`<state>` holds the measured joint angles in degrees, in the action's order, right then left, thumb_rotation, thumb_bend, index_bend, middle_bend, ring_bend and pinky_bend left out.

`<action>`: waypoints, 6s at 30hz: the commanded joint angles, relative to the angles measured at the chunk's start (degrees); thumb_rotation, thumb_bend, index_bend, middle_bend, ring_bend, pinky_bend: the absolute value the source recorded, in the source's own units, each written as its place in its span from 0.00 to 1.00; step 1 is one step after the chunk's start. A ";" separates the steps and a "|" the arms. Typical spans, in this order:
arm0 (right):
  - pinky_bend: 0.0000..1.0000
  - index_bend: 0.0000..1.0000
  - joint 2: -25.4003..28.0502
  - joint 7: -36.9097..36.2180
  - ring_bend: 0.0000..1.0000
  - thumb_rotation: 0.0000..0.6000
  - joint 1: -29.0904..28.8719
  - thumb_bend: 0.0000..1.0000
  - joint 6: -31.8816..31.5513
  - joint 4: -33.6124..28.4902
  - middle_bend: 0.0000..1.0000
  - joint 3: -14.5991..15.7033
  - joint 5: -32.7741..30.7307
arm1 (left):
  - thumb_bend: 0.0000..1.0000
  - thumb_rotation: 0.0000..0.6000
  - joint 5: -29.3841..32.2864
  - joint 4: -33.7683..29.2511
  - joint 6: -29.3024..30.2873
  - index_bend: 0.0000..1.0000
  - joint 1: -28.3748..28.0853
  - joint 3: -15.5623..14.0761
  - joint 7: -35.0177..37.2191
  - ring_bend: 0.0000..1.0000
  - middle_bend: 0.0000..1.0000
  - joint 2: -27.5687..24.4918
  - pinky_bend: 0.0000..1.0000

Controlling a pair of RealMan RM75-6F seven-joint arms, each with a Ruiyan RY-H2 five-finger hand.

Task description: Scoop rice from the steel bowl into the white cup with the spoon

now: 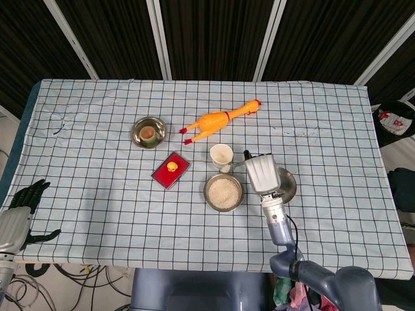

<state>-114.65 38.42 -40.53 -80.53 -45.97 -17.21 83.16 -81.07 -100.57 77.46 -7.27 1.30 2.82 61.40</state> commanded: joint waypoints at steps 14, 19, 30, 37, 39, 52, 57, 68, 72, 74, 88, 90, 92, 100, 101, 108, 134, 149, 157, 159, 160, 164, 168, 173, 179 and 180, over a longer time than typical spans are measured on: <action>1.00 0.77 -1.71 -1.22 1.00 1.00 -3.59 0.47 4.41 6.82 1.00 -1.07 -2.61 | 0.02 1.00 1.43 -0.52 -0.93 0.00 -0.33 0.39 -0.07 0.00 0.00 -0.35 0.00; 1.00 0.77 -2.60 -2.39 1.00 1.00 -4.91 0.47 5.46 9.83 1.00 -1.36 -3.19 | 0.02 1.00 1.64 -0.68 -1.22 0.00 -0.42 0.40 0.06 0.00 0.00 -0.55 0.00; 1.00 0.77 -3.71 -4.68 1.00 1.00 -7.25 0.47 7.48 15.73 1.00 -1.69 -4.25 | 0.02 1.00 2.49 -1.02 -1.86 0.00 -0.72 0.66 0.03 0.00 0.00 -0.67 0.00; 1.00 0.77 -4.37 -4.69 1.00 1.00 -8.09 0.47 9.45 19.36 1.00 -1.23 -4.73 | 0.02 1.00 2.90 -1.29 -2.18 0.00 -0.83 0.72 -0.09 0.00 0.00 -0.75 0.00; 1.00 0.77 -4.58 -4.60 1.00 1.00 -8.26 0.47 9.95 20.58 1.00 -0.75 -4.59 | 0.02 1.00 3.01 -1.39 -2.32 0.00 -0.88 0.73 -0.04 0.00 0.00 -0.81 0.00; 1.00 0.77 -4.62 -2.03 1.00 1.00 -9.56 0.47 10.68 25.42 1.00 3.60 -1.23 | 0.02 1.00 3.23 -1.95 -2.89 0.00 -1.02 0.69 0.78 0.00 0.00 -1.35 0.00; 1.00 0.77 -4.78 -1.74 1.00 1.00 -9.85 0.47 10.13 25.69 1.00 4.13 -0.79 | 0.02 1.00 3.17 -2.05 -2.99 0.00 -1.05 0.65 0.96 0.00 0.00 -1.46 0.00; 1.00 0.77 -5.15 0.29 1.00 1.00 -10.79 0.47 9.65 27.23 1.00 5.99 0.76 | 0.02 1.00 2.94 -2.42 -3.15 0.00 -1.10 0.51 1.32 0.00 0.00 -1.64 0.00; 1.00 0.77 -5.16 1.13 1.00 1.00 -11.10 0.47 9.49 27.75 1.00 6.69 1.34 | 0.02 1.00 2.80 -2.63 -3.45 0.00 -1.22 0.39 1.46 0.00 0.00 -1.77 0.00; 1.00 0.77 -5.11 1.83 1.00 1.00 -11.28 0.47 9.59 28.14 1.00 7.35 1.92 | 0.02 1.00 2.75 -2.73 -3.58 0.00 -1.27 0.33 1.47 0.00 0.00 -1.81 0.00; 1.00 0.77 -5.58 6.83 1.00 1.00 -13.68 0.47 11.93 29.69 1.00 10.52 4.73 | 0.02 1.00 2.72 -3.03 -3.90 0.00 -1.40 0.28 2.16 0.00 0.00 -2.20 0.00; 1.00 0.77 -5.53 7.54 1.00 1.00 -13.96 0.47 12.09 29.83 1.00 10.76 4.96 | 0.02 1.00 2.74 -3.04 -3.92 0.00 -1.41 0.26 2.15 0.00 0.00 -2.23 0.00; 1.00 0.77 -5.44 8.03 1.00 1.00 -14.24 0.47 12.13 29.84 1.00 10.97 5.19 | 0.02 1.00 2.77 -3.07 -3.96 0.00 -1.43 0.27 2.22 0.00 0.00 -2.24 0.00; 1.00 0.77 -4.78 10.06 1.00 1.00 -14.82 0.47 12.16 29.58 1.00 11.43 5.61 | 0.02 1.00 2.88 -3.14 -4.06 0.00 -1.48 0.24 2.17 0.00 0.00 -2.31 0.00; 1.00 0.77 -4.48 10.39 1.00 1.00 -14.90 0.47 12.12 29.48 1.00 11.76 5.92 | 0.02 1.00 2.89 -3.13 -4.07 0.00 -1.49 0.23 2.12 0.00 0.00 -2.30 0.00; 1.00 0.77 -3.25 11.32 1.00 1.00 -15.49 0.47 11.26 28.51 1.00 11.83 6.24 | 0.02 1.00 2.93 -3.09 -4.08 0.00 -1.50 0.21 2.02 0.00 0.00 -2.24 0.00; 1.00 0.77 -0.48 13.81 1.00 1.00 -15.57 0.47 10.88 23.86 1.00 13.09 7.67 | 0.02 1.00 2.95 -3.19 -4.25 0.00 -1.63 0.08 1.75 0.00 0.00 -2.10 0.00; 1.00 0.77 0.51 13.89 1.00 1.00 -15.33 0.47 10.91 22.66 1.00 12.54 7.24 | 0.02 1.00 3.02 -3.25 -4.41 0.00 -1.71 0.01 1.63 0.00 0.00 -2.07 0.00; 1.00 0.77 0.88 13.72 1.00 1.00 -14.93 0.47 10.02 21.04 1.00 11.53 6.40 | 0.02 1.00 3.02 -3.17 -4.36 0.00 -1.74 -0.02 1.26 0.00 0.00 -1.87 0.00; 1.00 0.77 1.00 13.18 1.00 1.00 -14.78 0.47 9.21 19.98 1.00 10.50 5.60 | 0.02 1.00 3.04 -3.15 -4.23 0.00 -1.68 -0.01 1.24 0.00 0.00 -1.84 0.00; 1.00 0.77 1.19 12.93 1.00 1.00 -14.71 0.47 8.65 19.34 1.00 10.00 5.27 | 0.02 1.00 3.05 -3.14 -4.16 0.00 -1.66 0.01 1.24 0.00 0.00 -1.83 0.00; 1.00 0.77 2.68 12.22 1.00 1.00 -14.39 0.47 6.22 16.08 1.00 8.33 4.38 | 0.02 1.00 3.01 -3.08 -4.14 0.00 -1.64 -0.05 1.20 0.00 0.00 -1.78 0.00; 1.00 0.77 5.11 11.74 1.00 1.00 -13.39 0.47 3.02 10.52 1.00 6.03 2.99 | 0.02 1.00 2.73 -3.01 -3.96 0.00 -1.58 -0.15 0.96 0.00 0.00 -1.63 0.00; 1.00 0.77 9.64 12.65 1.00 1.00 -10.29 0.47 -0.11 1.13 1.00 4.51 1.42 | 0.02 1.00 1.80 -3.09 -3.30 0.00 -1.27 -0.49 0.93 0.00 0.00 -1.59 0.00; 1.00 0.77 14.87 13.35 1.00 1.00 -3.83 0.47 -2.29 -7.84 1.00 6.39 0.00 | 0.02 1.00 0.73 -2.97 -2.69 0.00 -0.98 -0.94 0.46 0.00 0.00 -1.28 0.00; 1.00 0.77 15.42 13.44 1.00 1.00 -2.72 0.47 -2.40 -8.47 1.00 6.88 -0.37 | 0.02 1.00 0.56 -2.94 -2.58 0.00 -0.93 -1.01 0.43 0.00 0.00 -1.24 0.00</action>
<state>-101.56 51.44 -46.32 -81.71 -51.70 -11.38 83.96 -80.39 -103.53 74.79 -8.26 0.36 3.30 60.11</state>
